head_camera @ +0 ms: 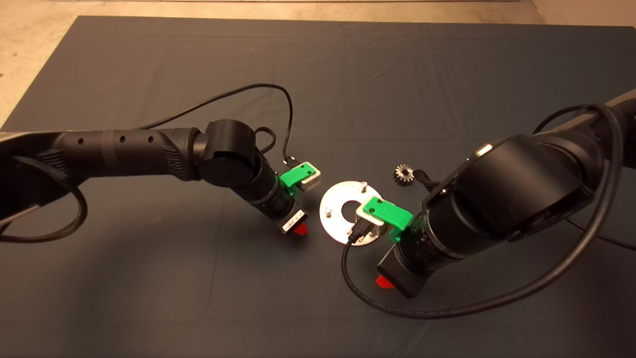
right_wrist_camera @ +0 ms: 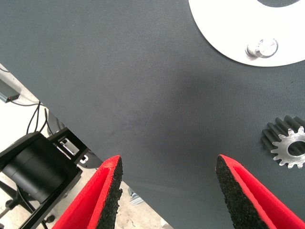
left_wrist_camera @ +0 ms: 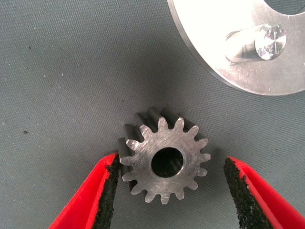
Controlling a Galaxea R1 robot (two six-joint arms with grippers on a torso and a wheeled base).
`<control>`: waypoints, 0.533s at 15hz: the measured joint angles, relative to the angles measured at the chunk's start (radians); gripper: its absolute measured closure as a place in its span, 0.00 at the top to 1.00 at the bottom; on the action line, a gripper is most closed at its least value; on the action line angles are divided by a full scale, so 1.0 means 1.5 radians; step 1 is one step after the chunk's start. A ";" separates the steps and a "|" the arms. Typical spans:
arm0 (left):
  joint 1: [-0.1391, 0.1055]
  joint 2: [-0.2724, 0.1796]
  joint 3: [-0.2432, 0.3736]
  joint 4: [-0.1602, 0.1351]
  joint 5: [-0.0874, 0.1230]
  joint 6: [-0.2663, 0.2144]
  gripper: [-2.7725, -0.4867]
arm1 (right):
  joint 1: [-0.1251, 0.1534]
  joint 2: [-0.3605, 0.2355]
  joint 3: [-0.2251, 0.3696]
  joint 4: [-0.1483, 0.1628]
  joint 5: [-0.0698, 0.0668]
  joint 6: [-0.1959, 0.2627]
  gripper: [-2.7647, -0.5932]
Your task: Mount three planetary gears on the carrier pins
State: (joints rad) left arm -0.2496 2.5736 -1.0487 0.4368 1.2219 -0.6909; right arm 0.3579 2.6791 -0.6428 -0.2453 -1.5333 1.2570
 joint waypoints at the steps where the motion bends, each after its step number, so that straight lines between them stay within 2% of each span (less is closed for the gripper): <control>1: 0.000 0.000 0.000 0.000 0.000 0.000 0.45 | 0.000 0.000 0.000 0.000 0.000 0.000 0.39; 5: 0.000 -0.003 0.000 0.000 -0.002 0.000 0.45 | 0.000 0.000 0.000 0.000 0.000 0.000 0.39; 7: 0.000 -0.004 0.000 0.000 -0.007 0.000 0.38 | 0.000 0.000 0.000 0.000 0.000 0.000 0.39; 8: 0.000 -0.004 0.000 0.000 -0.010 0.000 0.38 | 0.000 0.000 0.000 0.000 0.000 0.000 0.39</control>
State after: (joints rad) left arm -0.2496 2.5679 -1.0491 0.4367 1.2074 -0.6909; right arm 0.3579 2.6791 -0.6428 -0.2453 -1.5336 1.2570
